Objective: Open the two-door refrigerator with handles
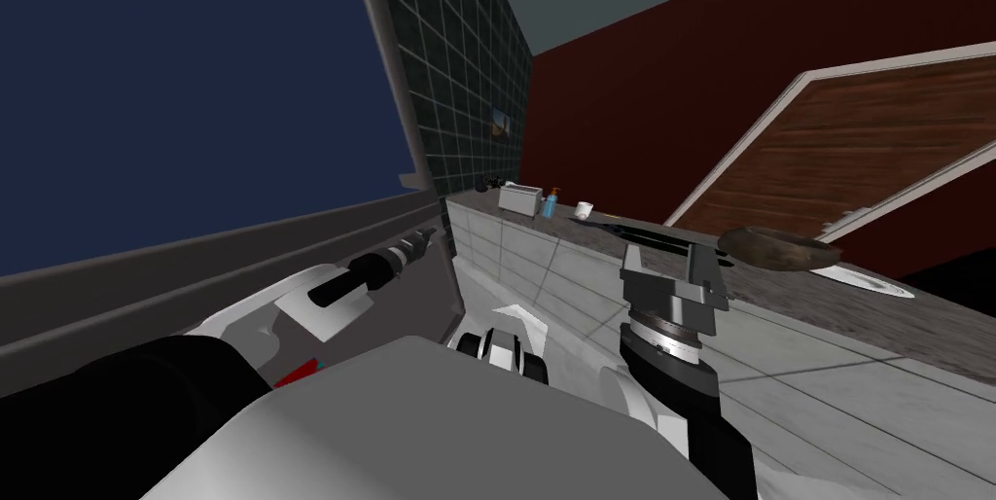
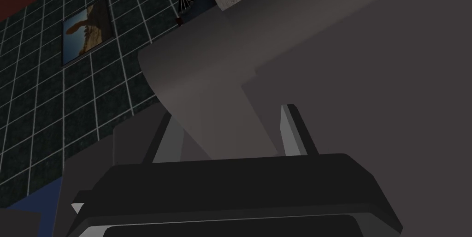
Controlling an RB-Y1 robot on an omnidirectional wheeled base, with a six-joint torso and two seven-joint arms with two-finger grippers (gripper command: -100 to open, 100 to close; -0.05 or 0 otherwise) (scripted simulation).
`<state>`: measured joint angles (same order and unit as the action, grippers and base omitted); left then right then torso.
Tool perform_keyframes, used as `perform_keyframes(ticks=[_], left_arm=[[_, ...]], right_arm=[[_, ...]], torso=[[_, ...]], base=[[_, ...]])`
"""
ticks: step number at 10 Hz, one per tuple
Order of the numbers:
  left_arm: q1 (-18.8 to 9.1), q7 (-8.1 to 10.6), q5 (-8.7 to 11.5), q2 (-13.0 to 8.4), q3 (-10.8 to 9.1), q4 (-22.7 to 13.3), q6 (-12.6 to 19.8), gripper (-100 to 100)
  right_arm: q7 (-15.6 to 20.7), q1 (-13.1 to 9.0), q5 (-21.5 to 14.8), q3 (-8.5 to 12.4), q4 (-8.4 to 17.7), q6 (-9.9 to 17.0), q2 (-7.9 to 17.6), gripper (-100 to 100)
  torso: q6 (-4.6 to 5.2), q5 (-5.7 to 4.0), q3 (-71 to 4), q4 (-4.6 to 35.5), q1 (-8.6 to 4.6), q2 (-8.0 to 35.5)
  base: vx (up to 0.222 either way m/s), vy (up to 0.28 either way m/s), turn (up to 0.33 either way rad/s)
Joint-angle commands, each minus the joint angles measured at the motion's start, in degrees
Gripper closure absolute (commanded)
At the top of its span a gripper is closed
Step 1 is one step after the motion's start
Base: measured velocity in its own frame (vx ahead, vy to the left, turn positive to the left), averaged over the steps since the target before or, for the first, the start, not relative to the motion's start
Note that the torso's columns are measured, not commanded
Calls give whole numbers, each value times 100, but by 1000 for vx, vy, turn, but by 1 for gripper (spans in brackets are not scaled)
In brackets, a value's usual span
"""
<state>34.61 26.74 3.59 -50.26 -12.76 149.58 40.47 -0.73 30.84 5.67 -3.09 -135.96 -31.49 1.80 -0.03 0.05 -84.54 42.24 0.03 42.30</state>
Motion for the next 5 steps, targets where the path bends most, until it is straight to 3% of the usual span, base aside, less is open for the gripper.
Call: perform_keyframes(ticks=[1,3,4,5], left_arm=[[-152,226,-27,-393,157,-409,-480,100],[-152,226,-27,-393,157,-409,-735,100],[-303,452,-55,-680,315,-701,-947,100],[-303,452,-55,-786,315,-818,-1115,100]], right_arm=[[0,1,0,-1,0,0,-2,0],[0,-1,0,-1,0,0,-1,0],[0,-1,0,0,0,0,0,0],[0,1,0,0,0,0,-1,0]], torso=[[-30,10,10,-14,-12,8],[21,7,-7,-9,16,-14],[22,1,-20,0,25,-27],[-9,3,-13,-10,-2,-22]], base=[[-26,-190,214],[-47,-67,-1],[-33,-105,224],[-35,-134,225]])
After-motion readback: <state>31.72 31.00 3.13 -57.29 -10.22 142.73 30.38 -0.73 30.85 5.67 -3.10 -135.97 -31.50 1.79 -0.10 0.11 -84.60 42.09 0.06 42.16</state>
